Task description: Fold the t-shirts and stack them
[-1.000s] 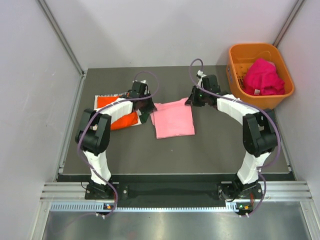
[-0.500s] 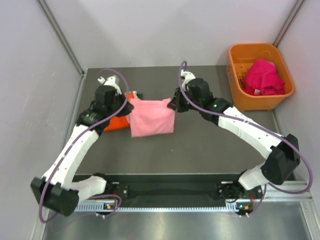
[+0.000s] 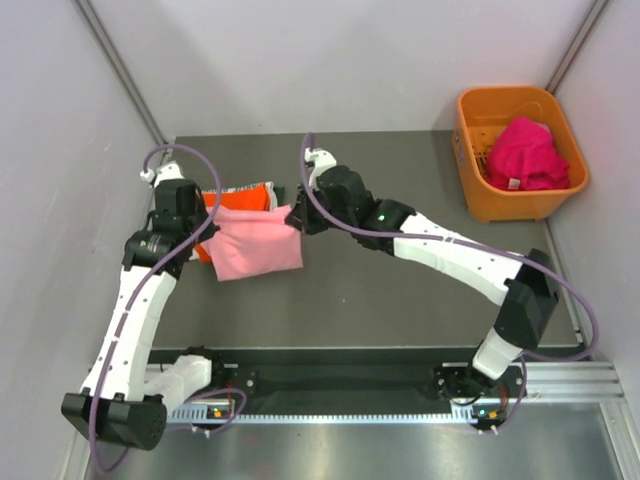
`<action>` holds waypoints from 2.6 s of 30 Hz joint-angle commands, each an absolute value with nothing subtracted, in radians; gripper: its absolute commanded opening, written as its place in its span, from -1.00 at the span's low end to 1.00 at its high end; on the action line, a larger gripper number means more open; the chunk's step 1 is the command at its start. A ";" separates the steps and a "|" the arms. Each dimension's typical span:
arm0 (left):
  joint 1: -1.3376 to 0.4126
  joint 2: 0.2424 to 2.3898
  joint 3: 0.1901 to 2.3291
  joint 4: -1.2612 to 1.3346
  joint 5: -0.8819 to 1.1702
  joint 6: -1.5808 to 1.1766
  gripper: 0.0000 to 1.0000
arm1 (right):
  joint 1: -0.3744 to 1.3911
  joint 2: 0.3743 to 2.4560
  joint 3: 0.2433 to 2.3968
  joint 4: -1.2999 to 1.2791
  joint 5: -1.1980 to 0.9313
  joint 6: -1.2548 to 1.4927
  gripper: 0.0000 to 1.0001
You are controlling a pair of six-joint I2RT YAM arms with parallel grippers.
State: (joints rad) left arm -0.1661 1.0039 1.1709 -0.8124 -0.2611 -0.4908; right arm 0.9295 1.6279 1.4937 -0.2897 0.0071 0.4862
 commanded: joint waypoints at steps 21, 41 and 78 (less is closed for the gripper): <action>0.172 1.301 1.253 -0.617 -0.302 -0.477 -1.00 | 0.963 2.022 1.873 -0.219 0.124 0.488 -1.00; 0.189 1.798 1.477 -0.414 -0.273 -0.523 -1.00 | 0.799 2.423 2.190 -0.008 -0.028 0.557 -0.93; -0.314 1.164 0.852 -0.092 0.009 -0.548 0.62 | 0.431 0.862 0.582 0.071 0.121 0.347 0.99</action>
State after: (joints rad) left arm -0.2569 1.2205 0.9588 -0.2314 0.0399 -0.5411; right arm 0.4675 0.9691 0.6464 0.0605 0.0555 0.3935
